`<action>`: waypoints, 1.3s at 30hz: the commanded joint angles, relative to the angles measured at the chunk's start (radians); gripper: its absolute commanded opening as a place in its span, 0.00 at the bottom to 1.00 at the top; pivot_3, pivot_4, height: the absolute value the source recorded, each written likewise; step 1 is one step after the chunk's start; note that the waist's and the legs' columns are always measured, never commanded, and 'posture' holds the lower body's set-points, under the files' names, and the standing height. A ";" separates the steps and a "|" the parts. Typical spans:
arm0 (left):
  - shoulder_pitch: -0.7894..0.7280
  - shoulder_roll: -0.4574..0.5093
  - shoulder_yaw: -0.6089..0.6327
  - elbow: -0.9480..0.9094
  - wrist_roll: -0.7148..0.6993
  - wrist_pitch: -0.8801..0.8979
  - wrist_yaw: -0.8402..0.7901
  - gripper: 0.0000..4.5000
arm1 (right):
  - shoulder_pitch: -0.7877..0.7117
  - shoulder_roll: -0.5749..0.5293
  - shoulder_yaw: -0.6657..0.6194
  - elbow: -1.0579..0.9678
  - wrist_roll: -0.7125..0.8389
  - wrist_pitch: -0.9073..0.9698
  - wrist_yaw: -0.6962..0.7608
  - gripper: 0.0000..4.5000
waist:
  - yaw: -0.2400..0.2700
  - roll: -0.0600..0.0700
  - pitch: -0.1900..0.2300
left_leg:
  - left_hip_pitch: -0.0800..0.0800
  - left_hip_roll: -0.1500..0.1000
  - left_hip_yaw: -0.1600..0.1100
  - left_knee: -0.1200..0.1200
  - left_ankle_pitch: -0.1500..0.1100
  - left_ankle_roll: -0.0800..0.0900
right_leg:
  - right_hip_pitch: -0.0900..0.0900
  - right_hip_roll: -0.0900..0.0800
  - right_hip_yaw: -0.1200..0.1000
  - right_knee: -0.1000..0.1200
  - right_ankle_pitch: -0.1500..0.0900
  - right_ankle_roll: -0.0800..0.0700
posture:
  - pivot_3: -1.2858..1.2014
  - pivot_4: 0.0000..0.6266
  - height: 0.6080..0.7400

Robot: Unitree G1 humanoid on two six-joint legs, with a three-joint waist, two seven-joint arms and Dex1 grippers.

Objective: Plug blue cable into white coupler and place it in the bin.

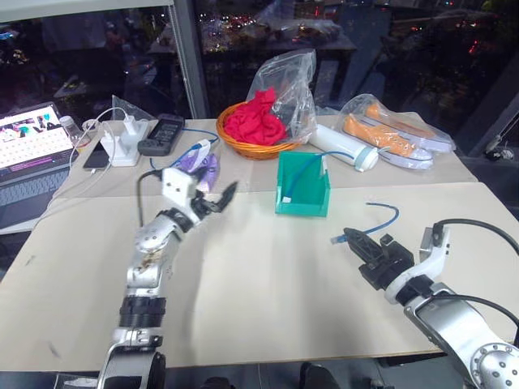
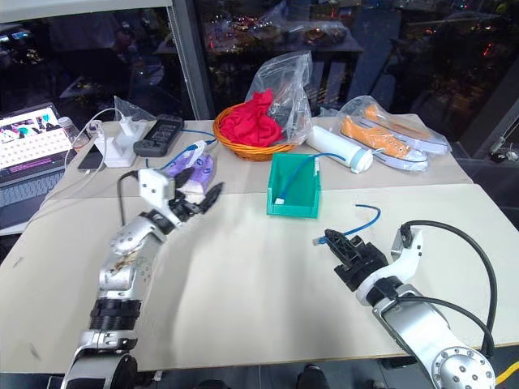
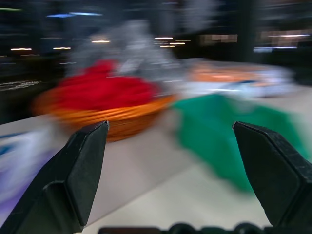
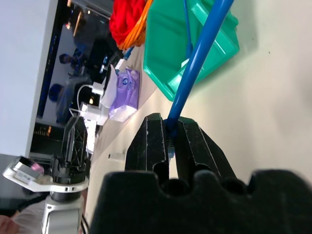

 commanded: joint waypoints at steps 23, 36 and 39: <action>-0.095 0.041 0.036 0.438 0.032 -0.049 0.123 0.92 | -0.134 -0.161 -0.014 -0.029 -0.028 0.083 0.046 0.00 | 0.007 -0.001 0.000 | 0.000 0.000 0.000 0.000 0.000 0.000 | 0.002 0.000 -0.001 -0.001 0.001 0.000 | 0.52 0.24 1.00; -0.166 0.031 -0.260 0.348 -0.006 -0.053 -0.407 0.15 | -0.110 -0.205 -0.032 -0.058 -0.103 0.099 0.091 0.00 | 0.017 -0.001 0.000 | -0.001 -0.001 0.000 0.002 0.000 0.000 | 0.002 0.000 -0.001 0.001 0.001 0.000 | 0.52 0.24 1.00; -0.204 0.004 -0.411 0.287 0.016 -0.045 -0.590 0.15 | -0.113 -0.231 0.004 -0.066 -0.193 0.128 0.126 0.00 | 0.024 -0.001 0.000 | -0.002 -0.001 0.000 0.003 0.000 0.000 | 0.003 -0.001 -0.001 -0.002 0.001 0.000 | 0.52 0.24 1.00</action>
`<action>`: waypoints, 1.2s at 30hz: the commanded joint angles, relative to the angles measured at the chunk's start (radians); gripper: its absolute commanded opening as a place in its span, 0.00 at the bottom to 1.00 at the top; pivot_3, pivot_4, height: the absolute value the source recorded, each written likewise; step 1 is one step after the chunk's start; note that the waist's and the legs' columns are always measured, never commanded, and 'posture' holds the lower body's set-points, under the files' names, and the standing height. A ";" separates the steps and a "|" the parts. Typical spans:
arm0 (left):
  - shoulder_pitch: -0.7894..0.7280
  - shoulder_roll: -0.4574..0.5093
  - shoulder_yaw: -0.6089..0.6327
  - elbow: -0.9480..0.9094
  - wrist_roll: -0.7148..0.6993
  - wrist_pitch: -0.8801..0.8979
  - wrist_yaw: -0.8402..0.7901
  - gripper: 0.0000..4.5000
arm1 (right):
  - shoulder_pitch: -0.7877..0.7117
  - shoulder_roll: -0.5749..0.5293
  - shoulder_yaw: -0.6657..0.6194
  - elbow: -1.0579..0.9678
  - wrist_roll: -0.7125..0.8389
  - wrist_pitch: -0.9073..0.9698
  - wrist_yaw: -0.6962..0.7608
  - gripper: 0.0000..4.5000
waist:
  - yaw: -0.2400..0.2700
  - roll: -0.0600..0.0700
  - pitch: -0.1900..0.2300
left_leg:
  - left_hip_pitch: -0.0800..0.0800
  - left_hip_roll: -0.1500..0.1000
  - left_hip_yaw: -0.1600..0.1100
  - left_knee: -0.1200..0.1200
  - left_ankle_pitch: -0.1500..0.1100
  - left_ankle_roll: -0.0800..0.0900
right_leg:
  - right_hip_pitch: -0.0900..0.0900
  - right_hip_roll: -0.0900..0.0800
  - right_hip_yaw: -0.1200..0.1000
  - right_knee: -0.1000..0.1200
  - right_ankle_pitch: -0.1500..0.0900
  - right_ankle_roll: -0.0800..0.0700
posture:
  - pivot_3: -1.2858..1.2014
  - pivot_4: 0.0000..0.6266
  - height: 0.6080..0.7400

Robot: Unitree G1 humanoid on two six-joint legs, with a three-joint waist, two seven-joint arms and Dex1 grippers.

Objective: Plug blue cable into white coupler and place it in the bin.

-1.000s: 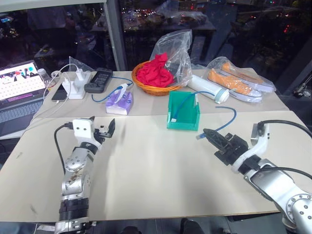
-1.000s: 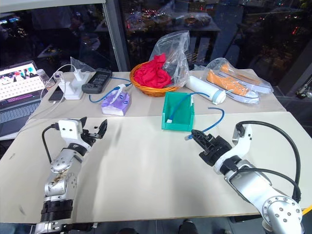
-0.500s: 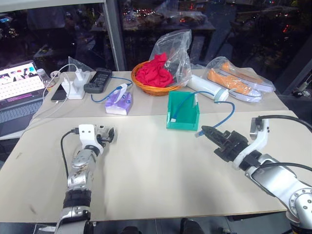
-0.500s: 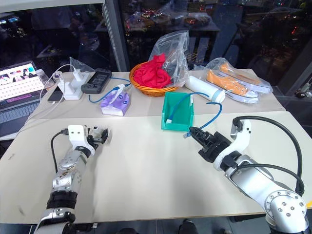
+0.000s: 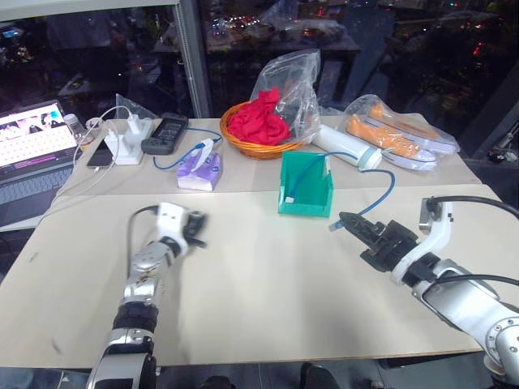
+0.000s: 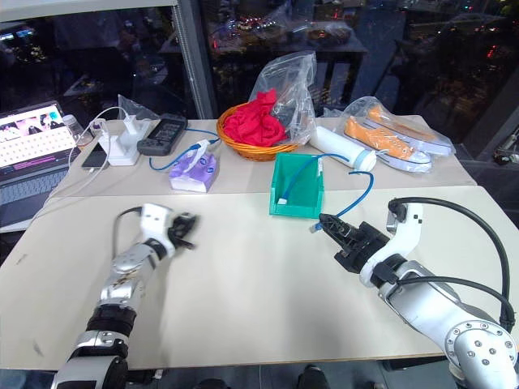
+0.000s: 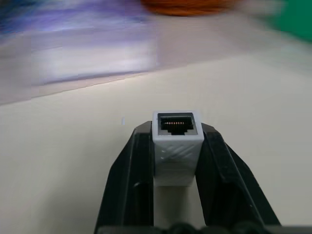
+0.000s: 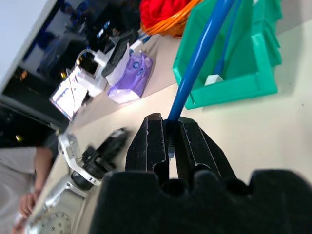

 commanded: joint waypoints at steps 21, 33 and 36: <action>-0.086 -0.114 -0.432 -0.217 0.199 0.424 -0.139 0.15 | 0.200 0.409 0.138 -0.018 -0.372 -0.029 -0.018 0.00 | -0.013 0.001 -0.001 | 0.004 0.000 0.000 -0.002 -0.004 0.007 | 0.003 0.001 0.001 -0.002 0.001 0.000 | 0.52 0.24 1.00; -0.068 -0.108 -0.414 -0.267 0.179 0.504 -0.108 0.15 | 0.177 0.471 0.134 0.042 -0.368 -0.011 0.011 0.00 | -0.016 0.002 -0.002 | 0.005 0.000 0.000 -0.002 -0.004 0.007 | 0.003 0.001 0.001 -0.003 0.001 0.000 | 0.52 0.24 1.00; -0.067 -0.104 -0.412 -0.271 0.178 0.506 -0.112 0.15 | 0.161 0.492 0.137 0.053 -0.374 -0.010 0.018 0.00 | -0.018 0.002 -0.002 | 0.005 0.000 0.000 -0.002 -0.004 0.007 | 0.003 0.001 0.001 -0.003 0.001 0.000 | 0.52 0.24 1.00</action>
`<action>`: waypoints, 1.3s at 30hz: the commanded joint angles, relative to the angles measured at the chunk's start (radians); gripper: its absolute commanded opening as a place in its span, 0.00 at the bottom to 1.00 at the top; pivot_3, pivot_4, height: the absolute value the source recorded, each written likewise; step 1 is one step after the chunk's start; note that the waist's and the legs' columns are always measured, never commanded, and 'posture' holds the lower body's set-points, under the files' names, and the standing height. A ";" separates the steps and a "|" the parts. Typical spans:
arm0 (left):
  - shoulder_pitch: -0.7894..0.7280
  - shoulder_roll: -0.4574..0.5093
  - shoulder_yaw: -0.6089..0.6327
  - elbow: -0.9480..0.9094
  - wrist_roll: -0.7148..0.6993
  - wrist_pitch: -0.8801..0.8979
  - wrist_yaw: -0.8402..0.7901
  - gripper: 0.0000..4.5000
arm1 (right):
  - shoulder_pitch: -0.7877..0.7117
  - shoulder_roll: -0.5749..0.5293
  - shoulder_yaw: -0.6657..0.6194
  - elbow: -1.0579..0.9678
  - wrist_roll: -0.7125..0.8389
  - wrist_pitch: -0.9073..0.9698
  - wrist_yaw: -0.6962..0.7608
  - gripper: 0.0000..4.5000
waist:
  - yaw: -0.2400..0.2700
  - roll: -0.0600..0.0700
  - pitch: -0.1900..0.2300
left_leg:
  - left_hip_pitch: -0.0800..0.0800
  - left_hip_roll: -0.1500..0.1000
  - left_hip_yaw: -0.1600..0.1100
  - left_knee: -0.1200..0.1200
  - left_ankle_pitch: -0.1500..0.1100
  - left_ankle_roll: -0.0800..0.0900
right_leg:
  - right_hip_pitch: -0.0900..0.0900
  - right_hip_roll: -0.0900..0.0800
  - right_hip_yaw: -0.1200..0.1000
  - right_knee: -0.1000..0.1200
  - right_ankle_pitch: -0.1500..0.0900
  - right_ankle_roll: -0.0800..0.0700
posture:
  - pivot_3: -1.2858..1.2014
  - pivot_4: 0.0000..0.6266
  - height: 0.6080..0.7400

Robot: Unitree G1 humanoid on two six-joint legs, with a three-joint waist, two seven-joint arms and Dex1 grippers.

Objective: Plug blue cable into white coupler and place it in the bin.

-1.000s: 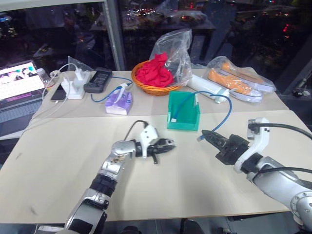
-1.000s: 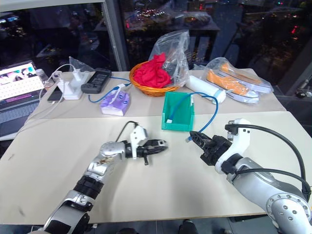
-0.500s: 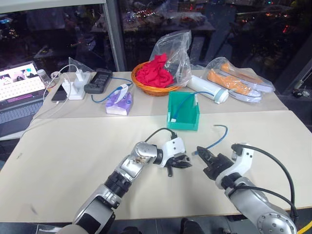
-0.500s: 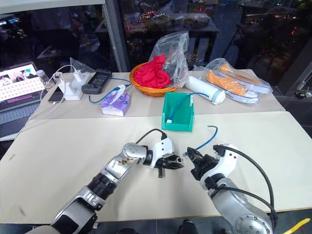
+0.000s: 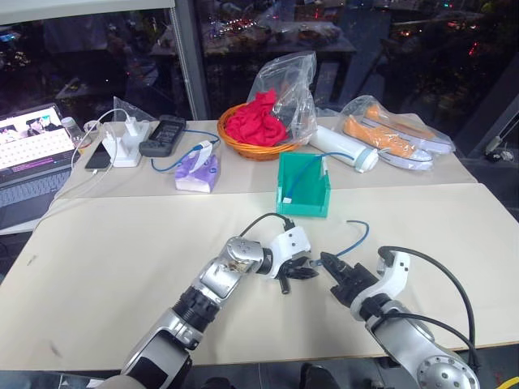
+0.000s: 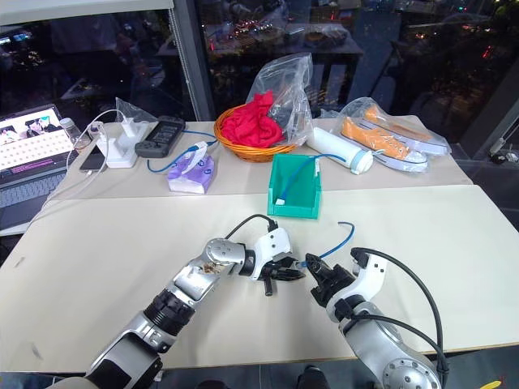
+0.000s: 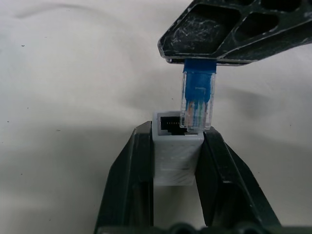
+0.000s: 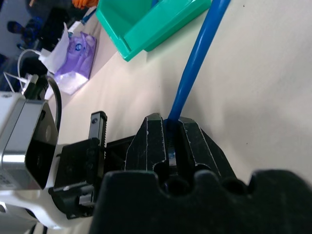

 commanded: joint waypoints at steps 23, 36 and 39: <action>0.010 0.017 0.004 0.045 -0.022 -0.011 -0.009 0.15 | -0.014 0.003 -0.018 0.027 -0.020 0.052 0.057 0.00 | -0.003 0.001 0.000 | 0.000 0.000 0.000 0.000 0.000 0.000 | 0.000 0.000 0.000 0.000 0.000 0.000 | 0.52 0.24 1.00; -0.045 0.017 0.017 -0.006 -0.036 0.072 -0.011 0.15 | -0.062 -0.068 0.079 0.066 -0.206 0.183 0.098 0.00 | -0.008 0.001 -0.001 | 0.000 0.000 0.000 -0.001 0.000 0.001 | 0.005 0.001 0.000 0.000 0.000 0.000 | 0.52 0.24 1.00; -0.047 0.027 0.004 -0.023 -0.023 0.082 -0.009 0.15 | -0.059 -0.053 0.086 0.069 -0.211 0.204 0.092 0.00 | -0.011 0.001 -0.001 | 0.001 0.001 0.000 -0.001 0.000 0.001 | 0.006 0.001 0.000 0.000 0.000 0.000 | 0.52 0.24 1.00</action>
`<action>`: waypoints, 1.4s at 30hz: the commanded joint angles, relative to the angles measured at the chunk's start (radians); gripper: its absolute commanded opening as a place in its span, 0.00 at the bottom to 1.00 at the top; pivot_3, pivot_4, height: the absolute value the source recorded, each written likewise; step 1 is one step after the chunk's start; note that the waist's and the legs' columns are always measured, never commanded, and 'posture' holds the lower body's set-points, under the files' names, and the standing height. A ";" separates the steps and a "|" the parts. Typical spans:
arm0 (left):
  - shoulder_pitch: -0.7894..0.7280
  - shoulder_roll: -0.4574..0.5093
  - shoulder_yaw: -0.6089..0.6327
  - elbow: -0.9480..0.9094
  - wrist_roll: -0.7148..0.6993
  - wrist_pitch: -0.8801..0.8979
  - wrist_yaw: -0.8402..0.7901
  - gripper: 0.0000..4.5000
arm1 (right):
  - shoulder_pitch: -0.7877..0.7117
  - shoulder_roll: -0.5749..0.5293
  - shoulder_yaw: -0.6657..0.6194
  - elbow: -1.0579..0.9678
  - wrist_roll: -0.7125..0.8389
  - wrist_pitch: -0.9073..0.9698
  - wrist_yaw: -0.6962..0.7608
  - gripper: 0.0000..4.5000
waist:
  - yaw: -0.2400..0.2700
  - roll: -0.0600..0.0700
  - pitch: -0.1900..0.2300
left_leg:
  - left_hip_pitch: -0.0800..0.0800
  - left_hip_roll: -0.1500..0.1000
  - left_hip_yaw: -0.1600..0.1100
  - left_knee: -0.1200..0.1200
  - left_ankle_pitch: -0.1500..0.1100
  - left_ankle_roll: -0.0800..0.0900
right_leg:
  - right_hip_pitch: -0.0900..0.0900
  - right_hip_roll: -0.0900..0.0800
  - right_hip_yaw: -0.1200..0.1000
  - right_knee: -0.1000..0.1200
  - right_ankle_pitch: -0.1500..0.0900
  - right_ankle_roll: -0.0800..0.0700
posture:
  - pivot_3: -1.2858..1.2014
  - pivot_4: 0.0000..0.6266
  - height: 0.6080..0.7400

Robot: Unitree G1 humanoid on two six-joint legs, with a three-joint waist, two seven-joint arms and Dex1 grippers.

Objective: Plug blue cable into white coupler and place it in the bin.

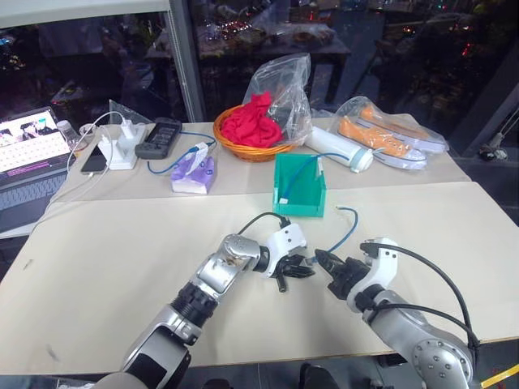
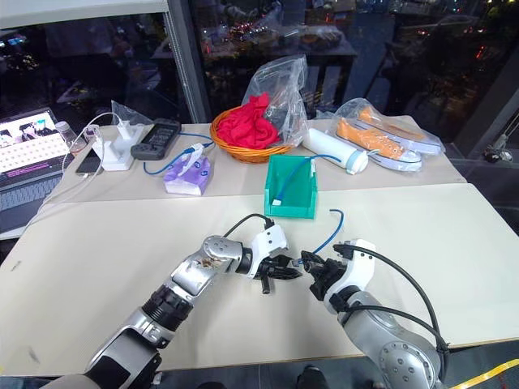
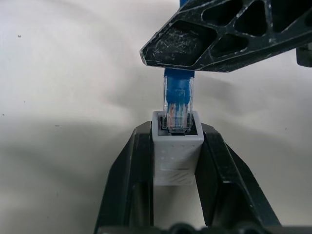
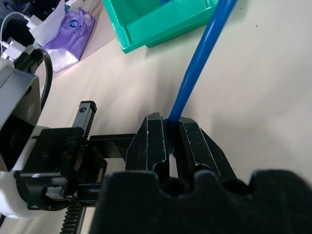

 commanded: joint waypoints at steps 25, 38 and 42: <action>0.009 0.034 -0.049 -0.175 0.040 0.172 0.100 0.15 | 0.004 0.065 0.080 0.014 -0.066 0.197 0.001 0.00 | -0.013 0.000 -0.001 | 0.003 0.001 -0.001 0.000 0.000 0.000 | 0.000 0.002 0.002 0.000 -0.001 -0.001 | 0.52 0.24 1.00; 0.053 0.031 -0.045 -0.200 0.021 0.218 0.138 0.15 | 0.025 0.113 0.042 -0.018 0.012 0.201 0.013 0.00 | -0.019 0.000 -0.004 | 0.004 0.001 -0.001 -0.002 0.000 0.000 | 0.000 0.003 0.002 0.000 -0.001 -0.001 | 0.52 0.24 1.00; 0.057 0.031 -0.048 -0.202 0.017 0.220 0.142 0.15 | 0.010 0.113 0.053 -0.015 0.012 0.205 0.025 0.00 | -0.019 0.000 -0.004 | 0.004 0.001 -0.001 -0.002 0.000 0.000 | 0.000 0.003 0.002 0.000 -0.002 -0.001 | 0.52 0.24 1.00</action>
